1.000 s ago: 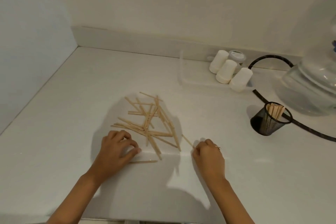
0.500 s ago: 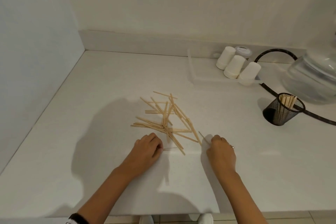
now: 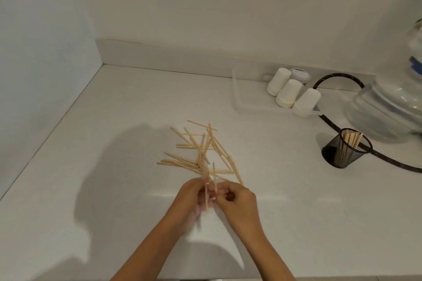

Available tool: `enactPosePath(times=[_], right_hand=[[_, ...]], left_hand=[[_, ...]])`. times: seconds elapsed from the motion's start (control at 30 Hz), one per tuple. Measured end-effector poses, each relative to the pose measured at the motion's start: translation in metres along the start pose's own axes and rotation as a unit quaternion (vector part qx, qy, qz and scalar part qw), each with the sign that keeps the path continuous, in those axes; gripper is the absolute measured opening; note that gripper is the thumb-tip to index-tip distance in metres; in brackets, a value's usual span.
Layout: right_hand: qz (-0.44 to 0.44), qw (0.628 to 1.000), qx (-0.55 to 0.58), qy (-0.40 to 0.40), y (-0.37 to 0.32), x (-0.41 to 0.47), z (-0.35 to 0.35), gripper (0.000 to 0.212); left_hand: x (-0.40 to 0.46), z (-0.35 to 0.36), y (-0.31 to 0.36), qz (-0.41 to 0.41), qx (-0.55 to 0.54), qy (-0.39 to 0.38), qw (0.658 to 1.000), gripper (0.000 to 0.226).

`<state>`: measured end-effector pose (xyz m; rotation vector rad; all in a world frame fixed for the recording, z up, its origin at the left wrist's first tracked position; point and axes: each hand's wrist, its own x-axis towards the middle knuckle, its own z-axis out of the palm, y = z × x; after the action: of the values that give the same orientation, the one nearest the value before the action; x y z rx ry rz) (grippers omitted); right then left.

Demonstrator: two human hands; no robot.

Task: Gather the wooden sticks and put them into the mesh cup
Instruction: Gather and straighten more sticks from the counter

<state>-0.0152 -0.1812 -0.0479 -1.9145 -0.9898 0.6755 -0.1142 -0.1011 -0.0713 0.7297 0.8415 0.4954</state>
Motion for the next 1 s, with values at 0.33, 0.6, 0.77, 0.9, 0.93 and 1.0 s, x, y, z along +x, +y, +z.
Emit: enactPosePath(times=[0.33, 0.6, 0.77, 0.9, 0.93, 1.0], right_hand=[[-0.029, 0.988, -0.145, 0.037, 0.029, 0.03, -0.011, 0.04], [-0.037, 0.94, -0.339, -0.014, 0.043, 0.034, 0.033, 0.077], [-0.114, 0.942, -0.303, 0.087, 0.043, 0.032, 0.036, 0.027], [-0.129, 0.936, -0.322, 0.052, 0.039, 0.036, 0.017, 0.025], [-0.13, 0.935, -0.326, 0.041, 0.039, 0.038, 0.011, 0.025], [-0.131, 0.93, -0.343, 0.019, 0.04, 0.043, 0.003, 0.025]], left_hand=[[0.012, -0.011, 0.002, 0.043, -0.076, 0.121, 0.989, 0.02], [0.013, -0.019, -0.001, 0.087, -0.165, 0.122, 0.975, 0.022], [0.012, -0.02, -0.001, 0.08, -0.169, 0.123, 0.974, 0.023], [0.013, -0.02, -0.001, 0.077, -0.163, 0.119, 0.976, 0.024], [0.013, -0.02, -0.001, 0.077, -0.161, 0.118, 0.977, 0.024], [0.012, -0.019, -0.001, 0.077, -0.153, 0.117, 0.978, 0.024]])
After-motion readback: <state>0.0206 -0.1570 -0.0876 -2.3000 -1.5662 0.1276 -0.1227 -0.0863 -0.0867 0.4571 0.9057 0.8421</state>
